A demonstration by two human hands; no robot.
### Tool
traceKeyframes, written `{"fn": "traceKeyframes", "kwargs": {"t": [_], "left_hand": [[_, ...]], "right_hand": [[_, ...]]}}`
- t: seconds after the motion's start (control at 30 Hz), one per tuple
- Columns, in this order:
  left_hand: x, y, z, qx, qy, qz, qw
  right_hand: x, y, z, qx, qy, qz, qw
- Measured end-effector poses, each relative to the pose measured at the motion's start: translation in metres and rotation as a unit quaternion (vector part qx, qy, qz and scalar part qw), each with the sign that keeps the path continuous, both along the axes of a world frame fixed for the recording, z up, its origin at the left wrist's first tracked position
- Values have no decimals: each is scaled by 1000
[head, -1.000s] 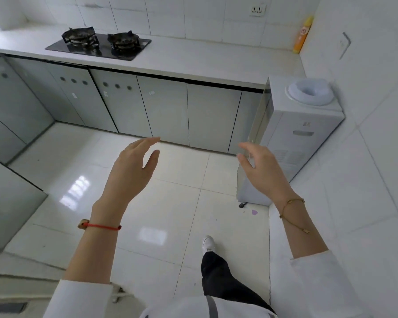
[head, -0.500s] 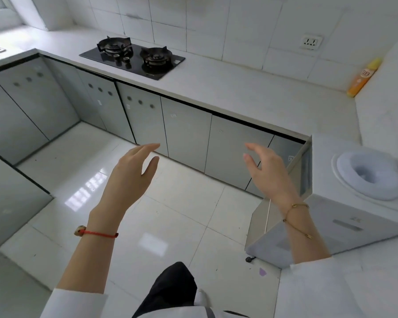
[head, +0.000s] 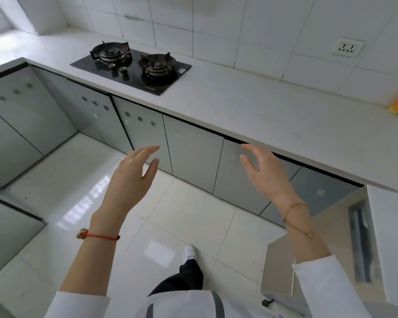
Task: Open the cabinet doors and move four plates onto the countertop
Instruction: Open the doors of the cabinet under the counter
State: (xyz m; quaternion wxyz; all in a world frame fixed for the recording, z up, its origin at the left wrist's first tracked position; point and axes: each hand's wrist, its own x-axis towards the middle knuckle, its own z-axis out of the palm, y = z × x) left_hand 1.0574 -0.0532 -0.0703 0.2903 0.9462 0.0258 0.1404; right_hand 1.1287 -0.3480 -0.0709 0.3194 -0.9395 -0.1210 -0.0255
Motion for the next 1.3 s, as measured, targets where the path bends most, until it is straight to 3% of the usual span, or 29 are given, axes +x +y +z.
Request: {"fn": "traceKeyframes", "kwargs": {"t": [0.43, 1.0, 1.3], "left_hand": [[176, 43, 2, 11, 42, -45, 998], [280, 19, -24, 13, 71, -43, 996], [310, 5, -66, -13, 69, -45, 996]], "right_hand": [[150, 50, -5, 7, 13, -30, 999], [258, 29, -35, 9, 45, -31, 998], [284, 24, -75, 10, 58, -24, 998]]}}
